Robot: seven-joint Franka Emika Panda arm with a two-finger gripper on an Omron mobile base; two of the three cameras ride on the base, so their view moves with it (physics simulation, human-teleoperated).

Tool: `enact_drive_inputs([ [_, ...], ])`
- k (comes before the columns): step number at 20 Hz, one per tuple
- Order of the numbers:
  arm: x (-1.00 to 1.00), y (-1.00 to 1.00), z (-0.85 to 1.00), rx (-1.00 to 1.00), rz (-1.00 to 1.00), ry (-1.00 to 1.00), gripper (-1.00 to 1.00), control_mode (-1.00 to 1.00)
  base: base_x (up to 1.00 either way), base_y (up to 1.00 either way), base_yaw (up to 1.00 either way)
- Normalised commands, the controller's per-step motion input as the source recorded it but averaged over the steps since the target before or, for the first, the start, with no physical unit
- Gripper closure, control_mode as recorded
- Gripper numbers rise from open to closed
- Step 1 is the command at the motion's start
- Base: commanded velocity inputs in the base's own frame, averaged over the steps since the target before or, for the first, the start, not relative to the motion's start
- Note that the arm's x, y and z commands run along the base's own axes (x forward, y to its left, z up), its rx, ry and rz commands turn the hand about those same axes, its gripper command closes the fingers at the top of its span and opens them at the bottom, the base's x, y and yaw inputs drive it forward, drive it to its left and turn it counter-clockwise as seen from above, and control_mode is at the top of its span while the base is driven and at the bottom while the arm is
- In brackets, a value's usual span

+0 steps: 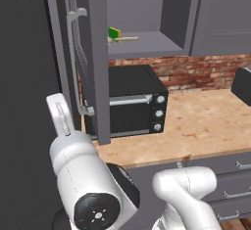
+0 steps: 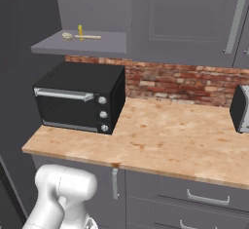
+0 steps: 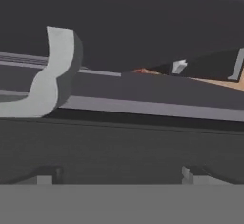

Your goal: Pick up the sponge and dish brush from the sink, and place them back in the cabinet, and close the cabinet door.

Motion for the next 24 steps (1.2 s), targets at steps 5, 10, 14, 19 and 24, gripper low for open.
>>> enact_drive_inputs([
  [5, 0.15, 0.01, 0.0, 0.0, -0.06, 0.0, -1.0, -1.0, 0.0, 0.0, 0.0],
  [10, 0.13, 0.0, 0.0, 0.0, -0.07, 0.0, -1.0, -1.0, 0.0, 0.0, 0.0],
  [14, 0.03, 0.0, 0.0, 0.01, -0.09, 0.01, -1.0, -1.0, 0.0, 0.0, 0.0],
  [19, -0.01, 0.0, 0.0, 0.03, -0.08, 0.0, -1.0, -1.0, 0.0, 0.0, 0.0],
  [24, -0.01, -0.05, 0.04, 0.04, -0.07, 0.0, -1.0, -1.0, 0.0, 0.0, 0.0],
])
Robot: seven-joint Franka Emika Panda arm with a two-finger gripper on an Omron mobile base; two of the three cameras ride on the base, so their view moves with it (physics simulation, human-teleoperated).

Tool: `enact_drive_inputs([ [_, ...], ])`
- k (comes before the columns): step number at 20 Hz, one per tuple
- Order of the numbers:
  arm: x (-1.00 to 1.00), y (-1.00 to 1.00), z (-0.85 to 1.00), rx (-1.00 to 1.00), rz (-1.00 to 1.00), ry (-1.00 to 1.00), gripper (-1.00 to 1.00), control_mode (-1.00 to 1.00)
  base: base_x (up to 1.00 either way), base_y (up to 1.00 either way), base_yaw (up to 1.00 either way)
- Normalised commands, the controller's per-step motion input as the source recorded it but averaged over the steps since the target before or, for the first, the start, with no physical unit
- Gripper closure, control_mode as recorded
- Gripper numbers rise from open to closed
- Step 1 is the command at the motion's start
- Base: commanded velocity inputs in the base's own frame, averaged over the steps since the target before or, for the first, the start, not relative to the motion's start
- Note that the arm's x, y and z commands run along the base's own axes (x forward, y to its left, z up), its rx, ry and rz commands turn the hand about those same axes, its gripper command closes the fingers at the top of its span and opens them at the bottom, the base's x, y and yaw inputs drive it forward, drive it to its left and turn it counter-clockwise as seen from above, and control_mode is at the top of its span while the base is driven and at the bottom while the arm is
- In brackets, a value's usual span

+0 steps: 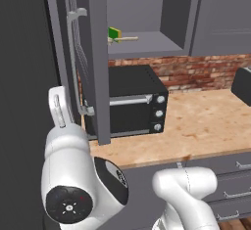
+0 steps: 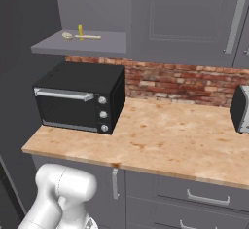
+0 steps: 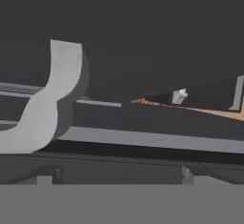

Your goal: Pick up the sponge and dish brush from the sink, and place them back in the cabinet, and close the cabinet door.

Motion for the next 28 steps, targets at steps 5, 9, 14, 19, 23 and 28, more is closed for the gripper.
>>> enact_drive_inputs([
  [5, -0.06, -0.07, 0.04, 0.05, -0.06, 0.0, -1.0, -1.0, 0.0, 0.0, 0.0],
  [9, -0.09, -0.13, 0.02, 0.05, -0.05, 0.0, -1.0, -1.0, 0.0, 0.0, 0.0],
  [14, -0.14, -0.15, 0.01, 0.06, -0.06, 0.0, -1.0, -1.0, 0.0, 0.0, 0.0],
  [19, -0.12, -0.16, 0.02, 0.05, -0.06, 0.0, -1.0, -1.0, 0.0, 0.0, 0.0],
  [23, -0.02, -0.27, 0.04, 0.05, -0.05, 0.0, -1.0, -1.0, 0.0, 0.0, 0.0],
  [28, 0.0, -0.33, 0.05, 0.06, -0.04, 0.0, -1.0, -1.0, 0.0, 0.0, 0.0],
])
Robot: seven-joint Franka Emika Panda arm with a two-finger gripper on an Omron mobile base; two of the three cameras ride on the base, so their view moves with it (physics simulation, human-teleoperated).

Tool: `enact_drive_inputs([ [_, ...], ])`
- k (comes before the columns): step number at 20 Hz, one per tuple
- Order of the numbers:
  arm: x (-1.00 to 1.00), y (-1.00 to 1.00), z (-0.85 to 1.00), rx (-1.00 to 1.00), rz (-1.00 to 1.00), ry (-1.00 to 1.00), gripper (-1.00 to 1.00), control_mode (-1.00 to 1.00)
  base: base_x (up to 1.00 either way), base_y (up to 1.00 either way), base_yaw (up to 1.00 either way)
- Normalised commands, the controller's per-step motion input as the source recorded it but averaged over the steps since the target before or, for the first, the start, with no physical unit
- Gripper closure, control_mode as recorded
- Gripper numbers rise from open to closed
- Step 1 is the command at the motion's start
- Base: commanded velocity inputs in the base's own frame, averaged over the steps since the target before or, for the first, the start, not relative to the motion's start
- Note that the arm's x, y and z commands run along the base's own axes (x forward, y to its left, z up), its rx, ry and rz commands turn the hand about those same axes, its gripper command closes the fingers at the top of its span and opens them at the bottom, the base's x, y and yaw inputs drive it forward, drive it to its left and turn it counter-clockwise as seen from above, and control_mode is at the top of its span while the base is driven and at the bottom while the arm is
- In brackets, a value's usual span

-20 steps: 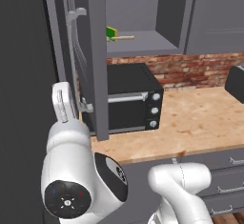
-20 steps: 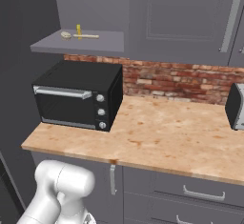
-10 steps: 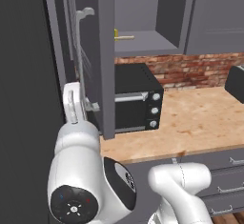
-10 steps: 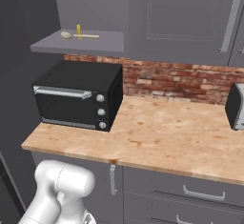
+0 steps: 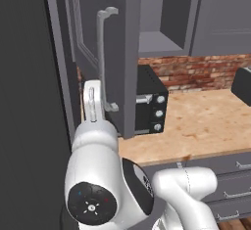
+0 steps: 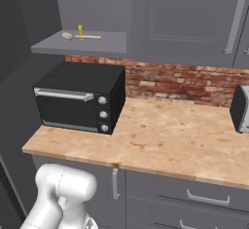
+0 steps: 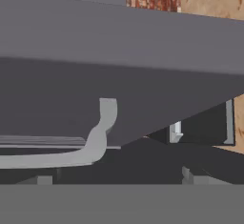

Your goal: Pick up the sponge and dish brush from the sink, and place them back in the cabinet, and close the cabinet door.

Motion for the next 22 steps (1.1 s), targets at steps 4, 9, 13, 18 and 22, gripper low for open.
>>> enact_drive_inputs([
  [4, 0.0, -0.34, 0.03, 0.05, -0.04, 0.0, -1.0, -1.0, 0.0, 0.0, 0.0],
  [9, 0.02, -0.38, 0.0, 0.06, -0.02, 0.0, -1.0, -1.0, 0.0, 0.0, 0.0],
  [13, 0.13, -0.41, 0.0, 0.06, -0.02, 0.0, -1.0, -1.0, 0.0, 0.0, 0.0],
  [18, 0.26, -0.3, 0.03, 0.02, -0.06, 0.0, -1.0, -1.0, 0.0, 0.0, 0.0],
  [22, 0.34, -0.3, 0.07, 0.0, -0.07, 0.0, -1.0, -1.0, 0.0, 0.0, 0.0],
])
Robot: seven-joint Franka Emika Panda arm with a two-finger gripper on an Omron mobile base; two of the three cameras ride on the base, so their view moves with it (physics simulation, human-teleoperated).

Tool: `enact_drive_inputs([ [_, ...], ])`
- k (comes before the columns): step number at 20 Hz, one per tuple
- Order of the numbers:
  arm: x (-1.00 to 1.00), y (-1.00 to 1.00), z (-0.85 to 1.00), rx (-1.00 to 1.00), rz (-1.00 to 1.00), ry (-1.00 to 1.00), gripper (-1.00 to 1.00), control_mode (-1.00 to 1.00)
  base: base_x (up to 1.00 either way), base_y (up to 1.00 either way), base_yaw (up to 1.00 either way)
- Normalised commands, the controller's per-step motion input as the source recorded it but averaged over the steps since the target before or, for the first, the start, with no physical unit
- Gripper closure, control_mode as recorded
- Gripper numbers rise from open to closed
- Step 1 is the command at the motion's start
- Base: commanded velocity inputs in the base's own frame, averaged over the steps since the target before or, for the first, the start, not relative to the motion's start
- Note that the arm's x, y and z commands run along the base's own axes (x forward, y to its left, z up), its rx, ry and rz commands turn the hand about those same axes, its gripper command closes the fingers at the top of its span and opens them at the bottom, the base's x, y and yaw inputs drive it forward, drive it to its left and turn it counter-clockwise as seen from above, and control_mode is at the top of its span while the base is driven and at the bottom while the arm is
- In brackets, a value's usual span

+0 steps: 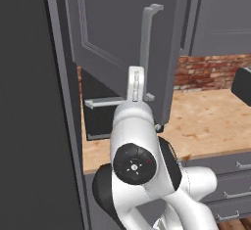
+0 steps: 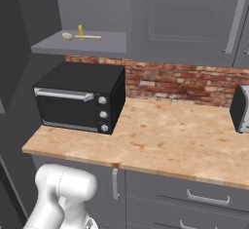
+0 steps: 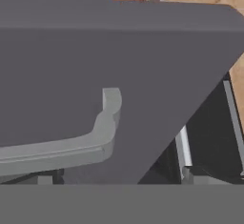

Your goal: Pick up the sponge and dish brush from the sink, and place them back in the cabinet, and close the cabinet door.

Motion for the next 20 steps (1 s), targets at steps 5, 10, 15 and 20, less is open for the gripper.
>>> enact_drive_inputs([
  [5, 0.35, -0.35, 0.05, 0.0, -0.09, 0.03, -1.0, -1.0, 0.0, 0.0, 0.0],
  [10, 0.35, -0.37, 0.04, 0.0, -0.14, 0.04, -1.0, -1.0, 0.0, 0.0, 0.0],
  [15, 0.35, -0.37, 0.03, 0.0, -0.15, 0.01, -1.0, -1.0, 0.0, 0.0, 0.0],
  [20, 0.38, -0.36, 0.03, 0.0, -0.13, 0.0, -1.0, -1.0, 0.0, 0.0, 0.0],
])
